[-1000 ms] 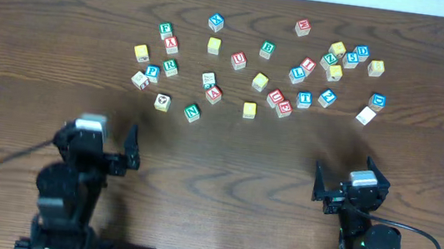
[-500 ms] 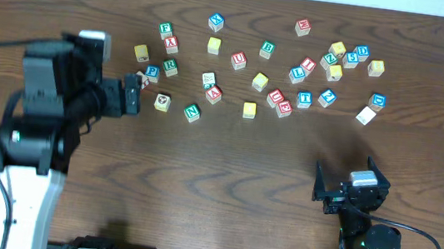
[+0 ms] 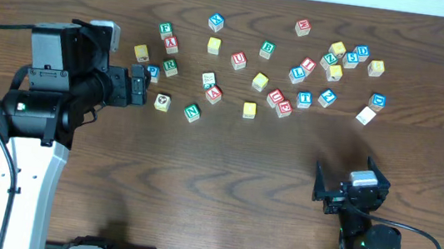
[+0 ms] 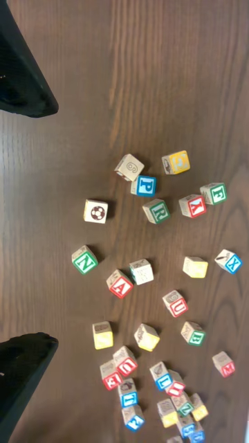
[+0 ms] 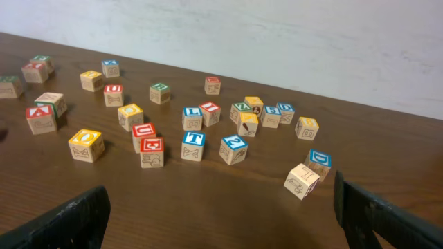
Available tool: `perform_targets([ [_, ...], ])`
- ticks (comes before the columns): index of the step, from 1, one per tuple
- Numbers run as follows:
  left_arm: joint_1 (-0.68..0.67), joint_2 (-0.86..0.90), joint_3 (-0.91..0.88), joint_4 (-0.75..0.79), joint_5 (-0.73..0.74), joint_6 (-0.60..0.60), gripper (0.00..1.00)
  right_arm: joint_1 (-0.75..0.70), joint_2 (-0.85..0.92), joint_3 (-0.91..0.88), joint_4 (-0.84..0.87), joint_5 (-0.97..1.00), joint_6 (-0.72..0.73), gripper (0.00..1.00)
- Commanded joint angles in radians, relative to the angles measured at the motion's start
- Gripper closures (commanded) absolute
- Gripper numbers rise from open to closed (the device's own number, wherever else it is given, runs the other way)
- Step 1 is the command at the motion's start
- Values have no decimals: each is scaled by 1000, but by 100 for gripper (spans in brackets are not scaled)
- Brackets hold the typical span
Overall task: Spell out ROBOT
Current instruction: 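Move the left gripper forward over the green R block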
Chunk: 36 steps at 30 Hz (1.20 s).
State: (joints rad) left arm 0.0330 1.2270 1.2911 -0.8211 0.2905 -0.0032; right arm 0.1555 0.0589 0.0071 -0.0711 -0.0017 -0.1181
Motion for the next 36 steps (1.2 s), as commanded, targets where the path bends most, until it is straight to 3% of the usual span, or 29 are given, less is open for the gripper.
perform_targets([
  [1,5,13,22,-10,15,-82,2,-6,0,-2,-4,2,-11,1],
  [12,-68,269,156,-28,-32,-271,2,-6,0,-2,-4,2,-10,1],
  [19,-180,428,305,-69,-185,-394,2,-6,0,-2,-4,2,-10,1],
  [25,-243,504,320,-68,-282,-517,2,-6,0,-2,-4,2,-10,1],
  [36,-282,617,320,-64,-374,-584,2,-6,0,-2,-4,2,-10,1],
])
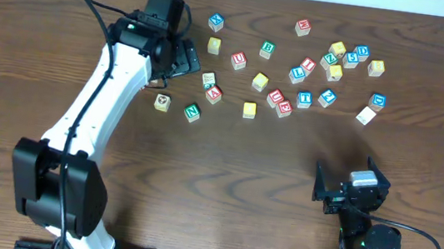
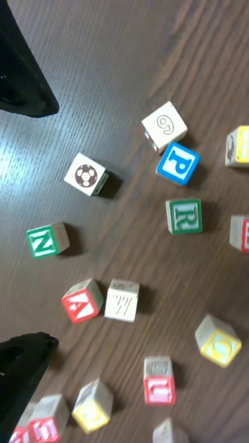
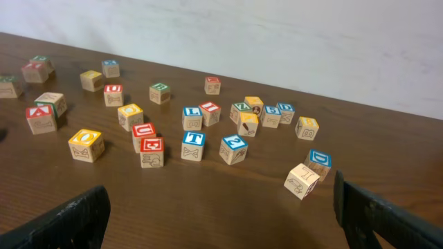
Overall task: Spell out ROBOT
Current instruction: 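Move the left gripper forward over the green R block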
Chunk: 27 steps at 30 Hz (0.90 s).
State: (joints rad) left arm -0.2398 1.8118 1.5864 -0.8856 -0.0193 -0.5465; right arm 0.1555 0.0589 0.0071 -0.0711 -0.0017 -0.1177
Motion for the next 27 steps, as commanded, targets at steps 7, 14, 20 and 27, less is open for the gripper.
perform_targets([
  [7,-25,119,25,48,-64,-42,2,-6,0,-2,-4,2,-11,1],
  [14,-37,156,25,137,-64,-35,2,-6,0,-2,-4,2,-11,1],
  [20,-37,179,25,182,-80,-35,2,-6,0,-2,-4,2,-11,1],
  [27,-37,241,25,192,-79,-36,2,-6,0,-2,-4,2,-11,1],
])
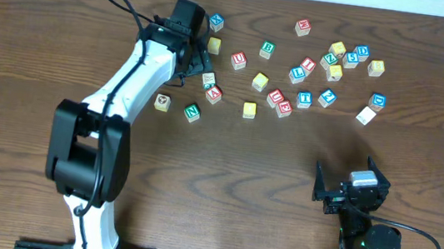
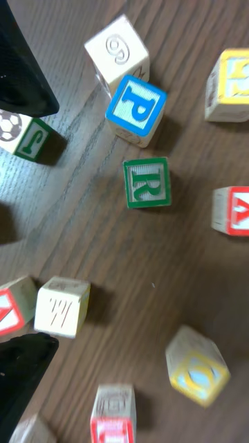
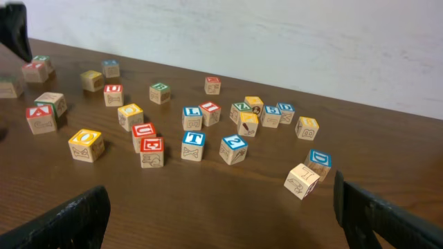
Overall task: Spell out ROBOT
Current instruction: 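Move the left gripper forward over the green R block, then lower the left gripper around the green R block and close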
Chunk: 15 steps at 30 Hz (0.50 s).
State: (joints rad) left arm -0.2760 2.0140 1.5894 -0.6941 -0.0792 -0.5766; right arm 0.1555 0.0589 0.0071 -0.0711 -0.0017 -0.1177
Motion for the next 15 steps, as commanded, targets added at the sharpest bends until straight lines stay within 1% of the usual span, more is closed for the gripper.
perform_targets([
  [1,0,45,22,3,-19,-10,2,-6,0,-2,-4,2,-11,1],
  [9,0,90,22,40,-19,-12,2,-6,0,-2,-4,2,-11,1],
  [12,3,90,22,60,-24,-13,0,-6,0,-2,-4,2,-11,1],
  [15,10,90,16,82,-24,-13,1,-6,0,-2,-4,2,-11,1],
])
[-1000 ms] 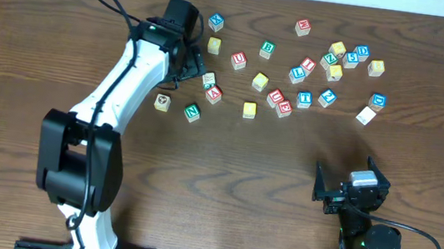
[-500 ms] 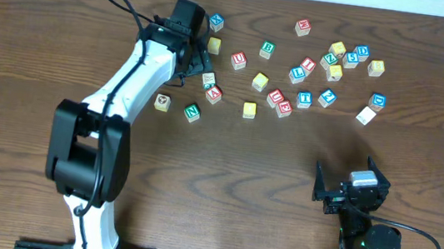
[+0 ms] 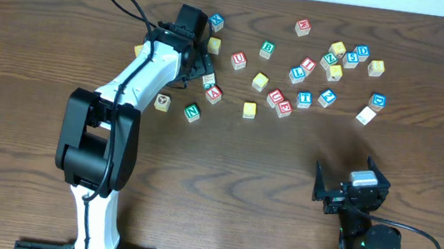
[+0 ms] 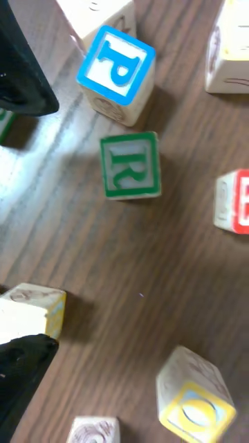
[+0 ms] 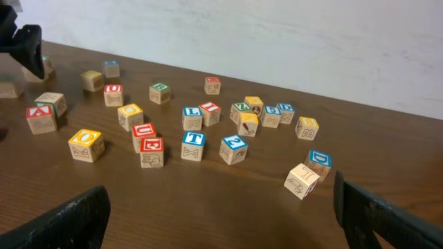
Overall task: Spell out ROBOT
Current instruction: 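Lower the left gripper around the green R block and close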
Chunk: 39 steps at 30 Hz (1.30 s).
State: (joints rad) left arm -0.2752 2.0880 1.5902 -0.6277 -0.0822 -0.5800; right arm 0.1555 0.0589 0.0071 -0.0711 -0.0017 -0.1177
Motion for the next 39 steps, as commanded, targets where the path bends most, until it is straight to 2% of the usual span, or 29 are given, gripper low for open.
perform_targets([
  [1,11,17,14,18,-21,-9,1,-6,0,-2,-4,2,-11,1],
  [27,37,69,14,55,-16,3,1,-6,0,-2,-4,2,-11,1],
  [28,37,69,14,61,-16,5,2,-6,0,-2,-4,2,-11,1],
  [32,37,71,14,80,-16,10,17,-6,0,-2,-4,2,-11,1],
  [35,37,73,14,82,-16,10,22,-6,0,-2,-4,2,-11,1],
  [39,39,80,14,81,-27,10,22,-6,0,-2,-4,2,-11,1],
])
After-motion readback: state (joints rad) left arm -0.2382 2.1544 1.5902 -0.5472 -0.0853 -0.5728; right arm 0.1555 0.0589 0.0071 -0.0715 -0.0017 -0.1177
